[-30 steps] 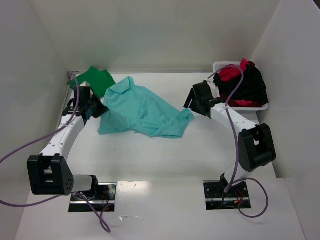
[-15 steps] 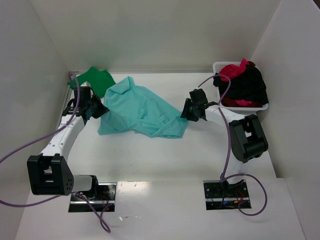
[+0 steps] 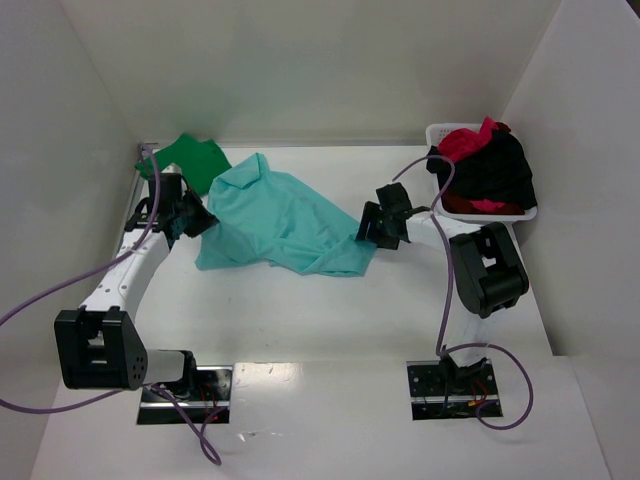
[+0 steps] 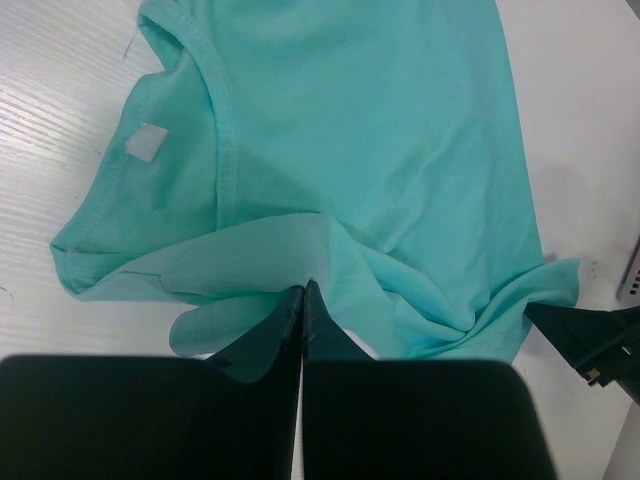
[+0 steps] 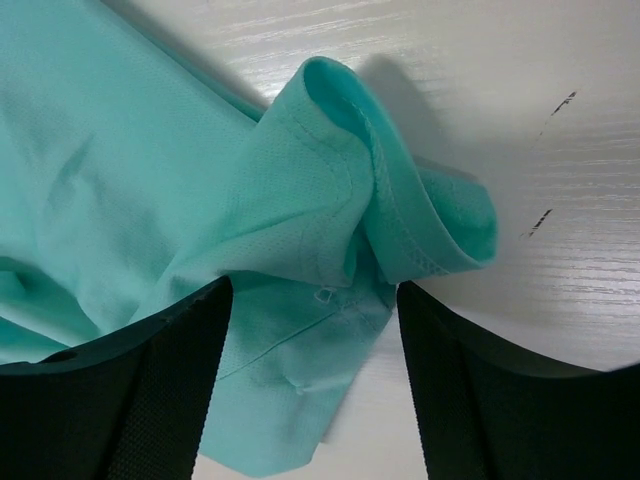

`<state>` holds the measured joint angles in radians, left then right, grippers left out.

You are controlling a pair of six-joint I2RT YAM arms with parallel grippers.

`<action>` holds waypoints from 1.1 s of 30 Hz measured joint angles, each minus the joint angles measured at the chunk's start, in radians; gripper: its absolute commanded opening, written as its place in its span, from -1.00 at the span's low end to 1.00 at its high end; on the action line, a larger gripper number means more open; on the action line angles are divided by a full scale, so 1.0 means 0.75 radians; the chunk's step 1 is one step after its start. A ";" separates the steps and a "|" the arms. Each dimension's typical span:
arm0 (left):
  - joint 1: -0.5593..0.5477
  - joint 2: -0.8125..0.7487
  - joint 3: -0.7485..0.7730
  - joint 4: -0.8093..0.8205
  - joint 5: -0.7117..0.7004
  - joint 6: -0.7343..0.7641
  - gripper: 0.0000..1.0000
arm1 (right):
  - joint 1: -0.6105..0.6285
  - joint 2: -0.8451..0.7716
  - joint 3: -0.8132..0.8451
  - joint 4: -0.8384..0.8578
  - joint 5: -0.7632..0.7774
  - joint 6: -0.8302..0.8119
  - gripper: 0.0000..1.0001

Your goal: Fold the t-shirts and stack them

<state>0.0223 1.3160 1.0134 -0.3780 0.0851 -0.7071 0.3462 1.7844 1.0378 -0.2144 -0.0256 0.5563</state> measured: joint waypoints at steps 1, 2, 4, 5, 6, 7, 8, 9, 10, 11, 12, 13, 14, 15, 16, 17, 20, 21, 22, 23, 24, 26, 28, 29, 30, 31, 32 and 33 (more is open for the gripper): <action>0.000 0.003 0.000 0.000 0.000 0.000 -1.00 | 0.000 0.000 0.000 0.003 0.001 0.000 0.51; 0.000 0.007 0.000 0.000 0.000 0.000 -1.00 | 0.000 0.000 0.000 0.006 0.003 0.000 0.51; 0.000 0.014 0.000 -0.001 0.000 0.000 -1.00 | 0.000 0.000 0.000 0.009 0.006 -0.001 0.45; 0.000 0.016 0.000 -0.002 0.000 0.000 -1.00 | 0.000 0.000 0.000 0.010 0.008 -0.001 0.34; 0.000 0.018 0.000 -0.003 0.000 0.000 -1.00 | 0.000 0.003 0.000 0.013 0.012 -0.003 0.22; 0.000 0.018 0.000 -0.004 0.000 0.000 -1.00 | 0.000 0.005 0.001 0.016 0.015 -0.004 0.13; 0.000 0.019 0.000 -0.004 0.000 0.000 -1.00 | 0.000 0.007 0.001 0.017 0.016 -0.005 0.07; 0.000 0.021 0.000 -0.004 0.000 0.000 -1.00 | 0.000 0.010 0.001 0.017 0.019 -0.007 -0.03; 0.000 0.023 0.000 -0.004 0.000 0.000 -1.00 | 0.000 0.014 0.003 0.017 0.021 -0.008 -0.10; 0.000 0.025 0.000 -0.004 0.000 0.000 -1.00 | 0.000 0.019 0.005 0.018 0.023 -0.010 -0.15; 0.000 0.027 0.000 -0.004 0.000 0.000 -1.00 | 0.000 0.024 0.007 0.018 0.024 -0.012 -0.18; 0.000 0.029 0.000 -0.004 0.000 0.000 -1.00 | 0.000 0.032 0.012 0.019 0.025 -0.012 -0.22; 0.000 0.031 0.000 -0.005 0.000 0.000 -1.00 | 0.000 0.034 0.015 0.020 0.024 -0.013 -0.30; 0.000 0.031 0.000 -0.005 0.000 0.000 -1.00 | 0.000 0.038 0.015 0.022 0.024 -0.013 -0.35; 0.000 0.032 0.000 -0.005 0.000 0.000 -1.00 | 0.000 0.038 0.015 0.022 0.024 -0.016 -0.44; 0.000 0.032 0.000 -0.004 0.000 0.000 -1.00 | 0.000 0.041 0.016 0.022 0.024 -0.017 -0.49; 0.000 0.032 0.000 -0.005 0.000 0.000 -1.00 | 0.000 0.043 0.017 0.016 0.024 -0.019 -0.69; 0.000 0.032 0.000 -0.005 0.000 -0.001 -1.00 | 0.000 0.044 0.017 0.014 0.024 -0.019 -0.74; 0.000 0.032 0.001 -0.005 0.000 -0.001 -1.00 | 0.000 0.044 0.019 0.008 0.025 -0.016 -0.82; 0.000 0.032 0.001 -0.005 0.000 -0.001 -1.00 | 0.000 0.044 0.021 -0.005 0.026 -0.013 -0.87; 0.000 0.032 0.001 -0.005 0.000 -0.001 -1.00 | 0.000 0.043 0.025 -0.023 0.029 -0.012 -0.95; 0.000 0.032 0.003 -0.006 0.000 -0.001 -1.00 | 0.000 0.041 0.035 -0.056 0.035 -0.006 -1.00; 0.000 0.032 0.011 -0.010 0.000 0.000 -1.00 | 0.000 0.029 0.042 -0.090 0.047 -0.002 -1.00; 0.000 0.032 0.018 -0.015 0.000 0.000 -1.00 | 0.000 0.018 0.043 -0.104 0.052 0.000 -1.00; 0.000 0.032 0.028 -0.022 0.000 0.001 -1.00 | 0.000 -0.004 0.046 -0.129 0.061 0.004 -1.00; 0.000 0.032 0.041 -0.027 -0.001 0.002 -1.00 | 0.000 -0.033 0.050 -0.150 0.070 0.005 -1.00; 0.000 0.032 0.058 -0.032 -0.002 0.002 -1.00 | 0.000 -0.062 0.057 -0.171 0.078 0.006 -1.00; 0.000 0.032 0.067 -0.035 -0.005 0.004 -1.00 | 0.000 -0.095 0.069 -0.187 0.087 0.006 -1.00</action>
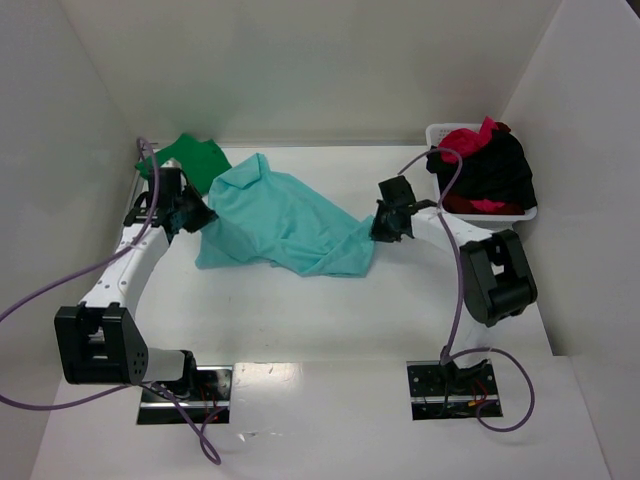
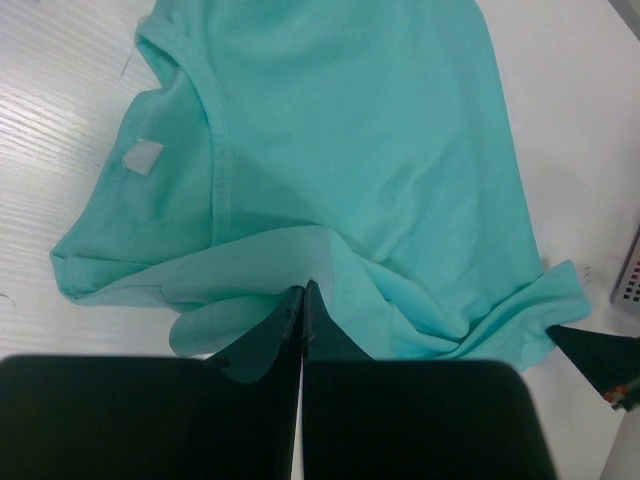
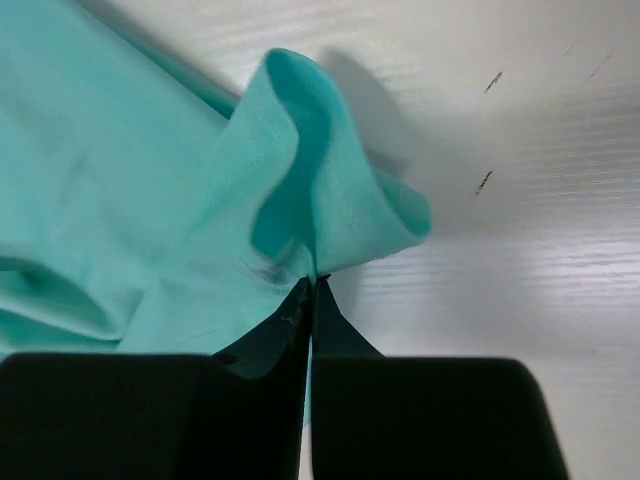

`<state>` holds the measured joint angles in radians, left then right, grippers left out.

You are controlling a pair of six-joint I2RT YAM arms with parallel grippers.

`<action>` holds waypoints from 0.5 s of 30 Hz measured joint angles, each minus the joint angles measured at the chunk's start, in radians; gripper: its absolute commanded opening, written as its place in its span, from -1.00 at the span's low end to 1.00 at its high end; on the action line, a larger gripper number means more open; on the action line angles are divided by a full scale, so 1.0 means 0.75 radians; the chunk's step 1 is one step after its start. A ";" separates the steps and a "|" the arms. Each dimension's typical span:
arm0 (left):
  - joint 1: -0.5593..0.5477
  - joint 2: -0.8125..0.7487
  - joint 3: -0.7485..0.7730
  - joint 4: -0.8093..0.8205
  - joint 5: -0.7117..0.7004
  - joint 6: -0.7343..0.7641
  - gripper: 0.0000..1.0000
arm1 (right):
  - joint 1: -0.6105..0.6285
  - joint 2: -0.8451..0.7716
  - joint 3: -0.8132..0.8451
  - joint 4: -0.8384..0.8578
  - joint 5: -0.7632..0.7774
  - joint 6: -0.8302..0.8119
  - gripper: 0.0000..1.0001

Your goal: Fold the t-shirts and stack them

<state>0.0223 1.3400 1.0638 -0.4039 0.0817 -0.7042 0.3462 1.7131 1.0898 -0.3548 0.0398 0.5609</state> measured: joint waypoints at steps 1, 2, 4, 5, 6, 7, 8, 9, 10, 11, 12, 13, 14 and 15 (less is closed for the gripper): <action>0.000 0.000 0.023 -0.013 -0.010 0.006 -1.00 | 0.000 -0.034 0.016 -0.016 0.008 0.000 -1.00; 0.000 -0.001 0.036 -0.020 -0.018 0.017 -1.00 | 0.000 -0.052 0.024 -0.023 0.013 0.000 -1.00; 0.000 -0.008 0.062 -0.037 -0.037 0.031 -1.00 | -0.009 -0.105 0.052 -0.053 0.026 0.001 -1.00; 0.000 -0.015 0.080 -0.048 -0.048 0.039 -1.00 | -0.013 -0.128 0.062 -0.063 0.029 0.001 -1.00; 0.000 -0.026 0.101 -0.061 -0.065 0.054 -1.00 | -0.022 -0.165 0.074 -0.075 0.032 0.001 -1.00; 0.000 -0.036 0.120 -0.073 -0.079 0.068 -1.00 | -0.033 -0.199 0.083 -0.085 0.035 0.003 -1.00; 0.000 -0.047 0.136 -0.081 -0.088 0.078 -1.00 | -0.043 -0.224 0.091 -0.093 0.039 0.004 -1.00; 0.000 -0.061 0.150 -0.087 -0.099 0.092 -1.00 | -0.054 -0.258 0.105 -0.105 0.044 0.004 -1.00; 0.000 -0.076 0.165 -0.094 -0.111 0.101 -1.00 | -0.060 -0.284 0.119 -0.116 0.048 0.005 -1.00; 0.000 -0.099 0.180 -0.100 -0.123 0.114 -1.00 | -0.068 -0.306 0.133 -0.124 0.053 0.005 -1.00; 0.000 -0.115 0.187 -0.102 -0.132 0.126 -1.00 | -0.072 -0.322 0.145 -0.128 0.056 0.005 -1.00; 0.000 -0.142 0.196 -0.102 -0.145 0.138 -1.00 | -0.076 -0.341 0.162 -0.133 0.059 0.004 -1.00; 0.000 -0.160 0.200 -0.104 -0.154 0.144 -1.00 | -0.086 -0.360 0.182 -0.143 0.055 0.004 -1.00; 0.000 -0.198 0.211 -0.110 -0.170 0.168 -1.00 | -0.090 -0.374 0.198 -0.147 0.046 0.003 -1.00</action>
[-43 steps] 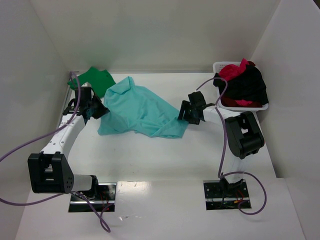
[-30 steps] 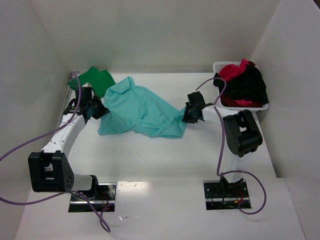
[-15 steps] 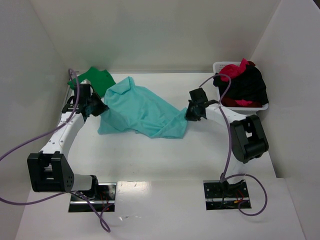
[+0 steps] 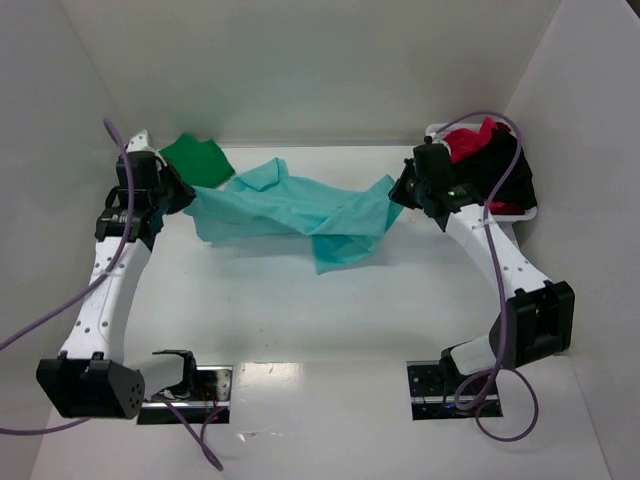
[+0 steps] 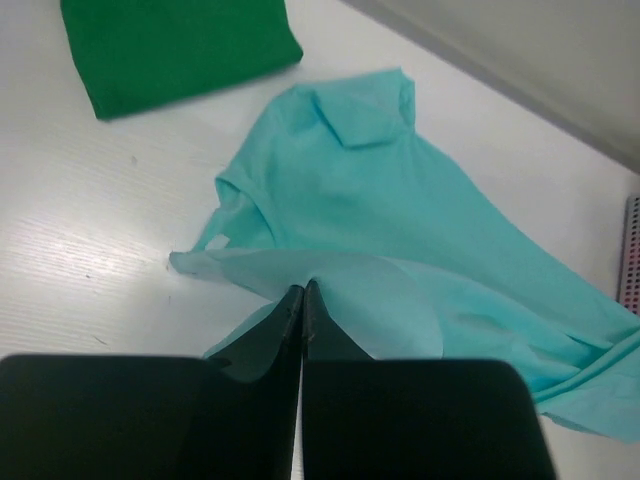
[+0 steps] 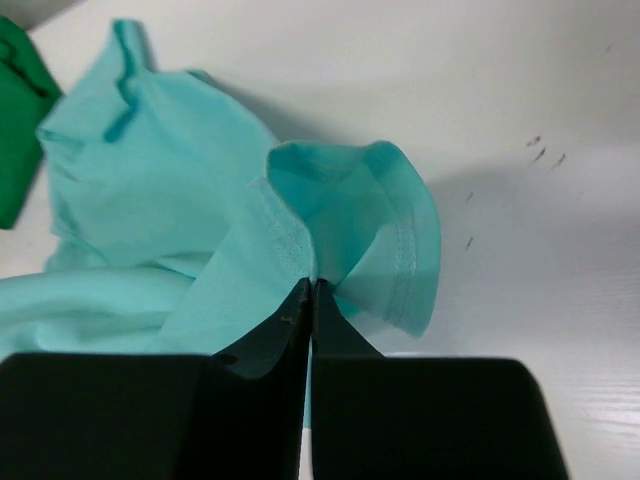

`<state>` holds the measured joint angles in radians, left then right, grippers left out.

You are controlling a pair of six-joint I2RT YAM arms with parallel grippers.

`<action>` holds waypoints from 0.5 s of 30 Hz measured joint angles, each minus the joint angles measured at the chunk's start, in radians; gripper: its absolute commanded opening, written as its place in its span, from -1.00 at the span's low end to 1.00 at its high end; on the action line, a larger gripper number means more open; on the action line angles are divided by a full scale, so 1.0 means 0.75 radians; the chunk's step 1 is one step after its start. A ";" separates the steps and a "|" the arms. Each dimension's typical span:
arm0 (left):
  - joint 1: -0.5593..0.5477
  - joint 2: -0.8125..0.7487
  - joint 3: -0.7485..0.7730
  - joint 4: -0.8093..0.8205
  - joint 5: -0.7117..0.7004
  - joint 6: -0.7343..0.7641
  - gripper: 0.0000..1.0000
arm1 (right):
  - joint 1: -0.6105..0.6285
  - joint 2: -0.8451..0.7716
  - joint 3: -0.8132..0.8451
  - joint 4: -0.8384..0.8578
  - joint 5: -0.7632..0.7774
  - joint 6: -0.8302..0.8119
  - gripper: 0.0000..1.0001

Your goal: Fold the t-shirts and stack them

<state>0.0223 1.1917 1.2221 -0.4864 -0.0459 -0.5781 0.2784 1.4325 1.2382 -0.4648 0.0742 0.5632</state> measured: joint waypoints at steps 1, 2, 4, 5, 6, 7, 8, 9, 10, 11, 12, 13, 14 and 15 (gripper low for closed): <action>0.000 -0.023 0.010 -0.005 -0.008 0.009 -1.00 | -0.006 -0.012 0.013 0.000 -0.010 0.000 -1.00; 0.000 -0.044 0.020 -0.008 -0.014 0.018 -1.00 | -0.013 -0.024 0.023 0.002 -0.016 -0.001 -1.00; 0.000 -0.087 0.066 -0.020 -0.029 0.044 -1.00 | -0.039 -0.059 0.037 0.009 -0.063 -0.003 -1.00; 0.000 -0.106 0.092 -0.020 -0.036 0.055 -1.00 | -0.051 -0.074 0.040 0.010 -0.080 -0.004 -1.00; 0.000 -0.125 0.112 -0.018 -0.039 0.066 -1.00 | -0.066 -0.092 0.042 0.014 -0.107 -0.004 -1.00; 0.000 -0.147 0.132 -0.013 -0.042 0.071 -1.00 | -0.076 -0.110 0.043 0.018 -0.130 -0.003 -1.00; 0.000 -0.169 0.146 -0.009 -0.044 0.075 -1.00 | -0.082 -0.124 0.045 0.019 -0.147 -0.003 -0.98; 0.000 -0.195 0.158 -0.006 -0.046 0.076 -1.00 | -0.086 -0.135 0.048 0.019 -0.162 -0.003 -0.98; 0.000 -0.222 0.167 -0.004 -0.047 0.077 -1.00 | -0.088 -0.147 0.050 0.021 -0.182 -0.003 -0.95; 0.000 -0.250 0.176 -0.004 -0.047 0.078 -1.00 | -0.089 -0.164 0.050 0.021 -0.204 -0.003 -0.93; 0.000 -0.277 0.182 -0.004 -0.047 0.078 -1.00 | -0.089 -0.179 0.048 0.021 -0.221 -0.003 -0.92; 0.000 -0.299 0.186 -0.005 -0.046 0.078 -1.00 | -0.089 -0.186 0.046 0.025 -0.229 -0.003 -0.92; 0.000 -0.316 0.186 -0.006 -0.046 0.078 -1.00 | -0.089 -0.210 0.016 0.056 -0.253 0.002 -0.92; 0.000 -0.338 0.179 -0.009 -0.046 0.077 -1.00 | -0.089 -0.251 -0.045 0.088 -0.285 0.014 -0.92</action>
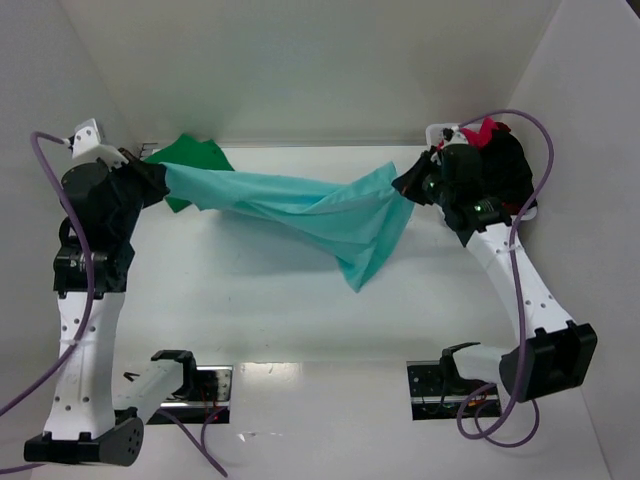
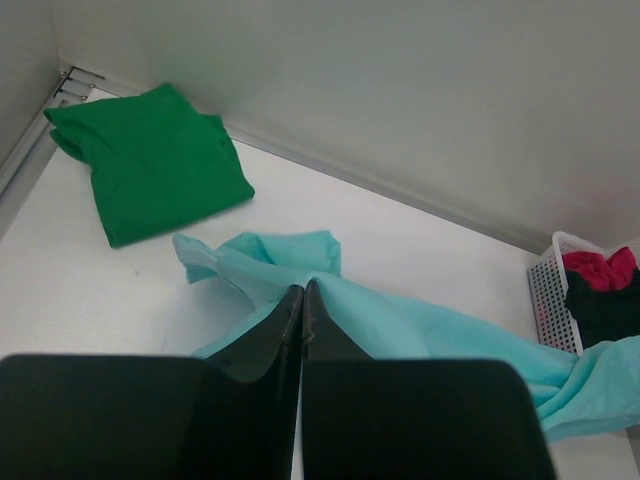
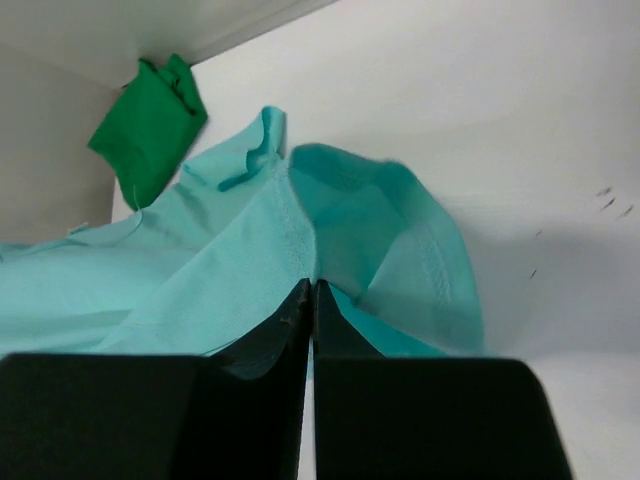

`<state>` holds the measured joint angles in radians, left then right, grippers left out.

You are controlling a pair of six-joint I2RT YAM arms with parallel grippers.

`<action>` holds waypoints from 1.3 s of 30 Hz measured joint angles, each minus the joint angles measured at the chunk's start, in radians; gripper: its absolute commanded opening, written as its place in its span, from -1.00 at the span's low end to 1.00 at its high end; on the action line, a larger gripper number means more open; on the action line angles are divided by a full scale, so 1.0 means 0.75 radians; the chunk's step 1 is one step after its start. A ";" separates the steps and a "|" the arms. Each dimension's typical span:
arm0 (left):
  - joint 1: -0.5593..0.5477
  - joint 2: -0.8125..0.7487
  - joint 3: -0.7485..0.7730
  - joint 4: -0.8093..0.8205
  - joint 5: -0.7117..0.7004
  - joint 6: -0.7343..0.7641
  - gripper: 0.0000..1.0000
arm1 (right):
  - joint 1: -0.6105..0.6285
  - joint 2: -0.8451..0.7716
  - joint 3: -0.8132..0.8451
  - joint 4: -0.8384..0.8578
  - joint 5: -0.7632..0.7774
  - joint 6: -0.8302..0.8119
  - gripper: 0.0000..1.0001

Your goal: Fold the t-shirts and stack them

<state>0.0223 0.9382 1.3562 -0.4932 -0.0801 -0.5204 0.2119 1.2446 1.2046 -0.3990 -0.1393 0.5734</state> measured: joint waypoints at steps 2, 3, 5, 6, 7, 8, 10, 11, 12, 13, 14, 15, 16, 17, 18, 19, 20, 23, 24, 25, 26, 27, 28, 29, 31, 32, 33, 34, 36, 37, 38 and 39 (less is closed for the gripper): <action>0.000 -0.040 -0.043 -0.012 0.008 -0.002 -1.00 | 0.000 -0.049 -0.096 0.020 -0.045 0.021 -0.90; 0.000 -0.054 -0.067 -0.024 0.012 -0.004 -1.00 | 0.000 -0.066 -0.148 0.040 -0.064 0.032 -0.89; 0.000 -0.067 -0.103 -0.048 0.021 -0.004 -1.00 | 0.000 -0.083 -0.281 0.080 -0.095 0.057 -0.89; 0.000 -0.071 -0.130 -0.058 0.029 -0.004 -1.00 | 0.000 -0.083 -0.326 0.083 -0.102 0.064 -0.87; 0.000 -0.070 -0.149 -0.063 0.035 -0.004 -1.00 | 0.000 -0.079 -0.381 0.084 -0.108 0.071 -0.87; 0.000 -0.068 -0.178 -0.066 0.044 -0.004 -1.00 | 0.000 -0.074 -0.430 0.083 -0.110 0.079 -0.87; -0.002 -0.045 -0.239 -0.091 0.066 -0.004 -1.00 | 0.000 -0.066 -0.506 0.069 -0.110 0.089 -0.80; -0.002 -0.026 -0.264 -0.103 0.079 -0.004 -1.00 | 0.000 -0.062 -0.526 0.065 -0.110 0.093 -0.78; -0.002 -0.009 -0.282 -0.112 0.086 -0.004 -1.00 | 0.000 -0.055 -0.534 0.063 -0.110 0.096 -0.75; -0.003 0.014 -0.300 -0.123 0.094 -0.004 -1.00 | 0.000 -0.046 -0.535 0.065 -0.110 0.098 -0.75; -0.003 0.031 -0.316 -0.129 0.101 -0.003 -1.00 | 0.000 -0.031 -0.535 0.075 -0.110 0.098 -0.70; -0.003 0.040 -0.324 -0.135 0.104 -0.003 -1.00 | 0.000 -0.005 -0.535 0.085 -0.110 0.102 -0.67; -0.003 0.050 -0.339 -0.138 0.108 -0.003 -1.00 | 0.000 0.004 -0.535 0.089 -0.110 0.103 -0.66; -0.003 0.056 -0.351 -0.141 0.111 -0.002 -1.00 | 0.000 0.019 -0.535 0.094 -0.111 0.105 -0.66; -0.005 0.061 -0.360 -0.143 0.113 -0.001 -1.00 | 0.000 0.039 -0.535 0.101 -0.113 0.108 -0.66; -0.009 0.070 -0.368 -0.143 0.114 0.001 -1.00 | 0.000 0.056 -0.535 0.107 -0.115 0.111 -0.66; -0.011 0.080 -0.372 -0.142 0.115 0.003 -1.00 | 0.000 0.071 -0.535 0.112 -0.116 0.112 -0.64; -0.014 0.107 -0.378 -0.138 0.122 0.007 -1.00 | 0.002 0.108 -0.535 0.134 -0.123 0.123 -0.64; -0.015 0.119 -0.380 -0.137 0.127 0.010 -1.00 | 0.002 0.116 -0.535 0.144 -0.126 0.126 -0.64; -0.015 0.128 -0.380 -0.136 0.132 0.018 -1.00 | 0.006 0.124 -0.535 0.153 -0.131 0.129 -0.62; -0.015 0.136 -0.381 -0.134 0.138 0.022 -1.00 | 0.006 0.127 -0.535 0.157 -0.133 0.131 -0.62; -0.015 0.143 -0.381 -0.131 0.144 0.025 -1.00 | 0.008 0.131 -0.535 0.162 -0.136 0.134 -0.62; -0.016 0.149 -0.382 -0.126 0.149 0.027 -1.00 | 0.010 0.136 -0.535 0.168 -0.139 0.137 -0.62; -0.016 0.156 -0.385 -0.117 0.155 0.029 -1.00 | 0.014 0.145 -0.535 0.175 -0.143 0.141 -0.66; -0.016 0.166 -0.389 -0.108 0.162 0.029 -1.00 | 0.020 0.173 -0.535 0.184 -0.157 0.147 -0.91; -0.016 0.171 -0.391 -0.105 0.165 0.030 -1.00 | 0.022 0.182 -0.535 0.187 -0.161 0.150 -1.00; -0.016 0.175 -0.394 -0.104 0.168 0.030 -1.00 | 0.024 0.195 -0.535 0.191 -0.167 0.157 -1.00; -0.016 0.176 -0.395 -0.104 0.170 0.030 -1.00 | 0.026 0.205 -0.535 0.194 -0.175 0.159 -1.00; -0.016 0.179 -0.395 -0.101 0.173 0.032 -1.00 | 0.030 0.211 -0.525 0.189 -0.184 0.169 -1.00; -0.016 0.182 -0.394 -0.100 0.173 0.033 -1.00 | 0.032 0.211 -0.512 0.185 -0.184 0.174 -1.00; -0.016 0.186 -0.389 -0.104 0.173 0.035 -1.00 | 0.033 0.209 -0.482 0.175 -0.180 0.180 -1.00; -0.016 0.195 -0.376 -0.110 0.170 0.037 -1.00 | 0.034 0.208 -0.443 0.161 -0.171 0.184 -1.00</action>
<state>0.0105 1.0841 1.0743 -0.5759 0.0471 -0.4924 0.2374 1.4006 0.8724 -0.2779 -0.2677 0.7110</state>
